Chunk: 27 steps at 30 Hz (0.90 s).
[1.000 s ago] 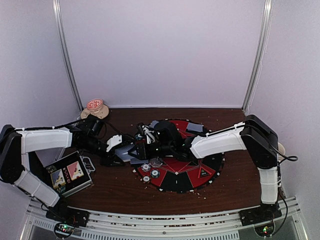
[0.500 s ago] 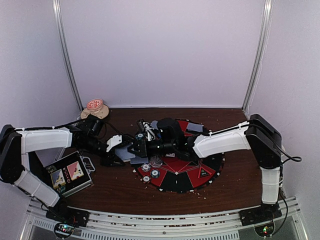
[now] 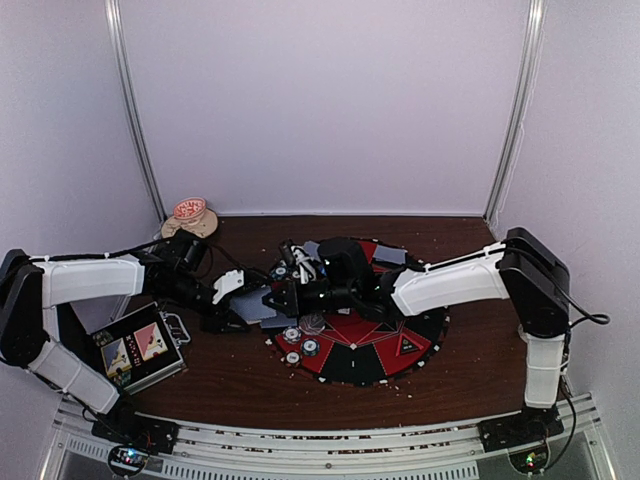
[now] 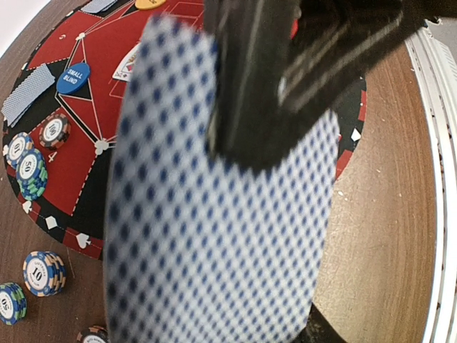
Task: Distribute texas hold em gaming equipment
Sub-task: Flop the poker card in the community card area.
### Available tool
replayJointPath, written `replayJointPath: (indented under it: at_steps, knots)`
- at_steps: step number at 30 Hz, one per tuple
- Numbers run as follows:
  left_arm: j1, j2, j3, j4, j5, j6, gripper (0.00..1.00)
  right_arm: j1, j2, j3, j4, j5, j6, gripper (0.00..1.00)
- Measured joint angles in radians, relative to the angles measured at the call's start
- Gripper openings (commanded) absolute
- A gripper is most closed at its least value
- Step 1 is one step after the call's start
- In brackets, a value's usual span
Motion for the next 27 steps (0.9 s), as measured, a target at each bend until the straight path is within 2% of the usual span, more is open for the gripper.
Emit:
replayJointPath:
  at_steps: [7,16,23,27]
  knots:
    - [0.000,0.000,0.000,0.000,0.000,0.000,0.46,-0.029,-0.193,-0.090,-0.134,0.152,-0.118,0.00]
    - [0.000,0.000,0.000,0.000,0.000,0.000,0.46,-0.037,-0.388,-0.096,-0.418,0.602,-0.373,0.00]
    - [0.000,0.000,0.000,0.000,0.000,0.000,0.46,-0.005,-0.377,-0.088,-0.585,0.911,-0.558,0.00]
    - [0.000,0.000,0.000,0.000,0.000,0.000,0.46,0.035,-0.285,-0.044,-0.642,1.096,-0.674,0.00]
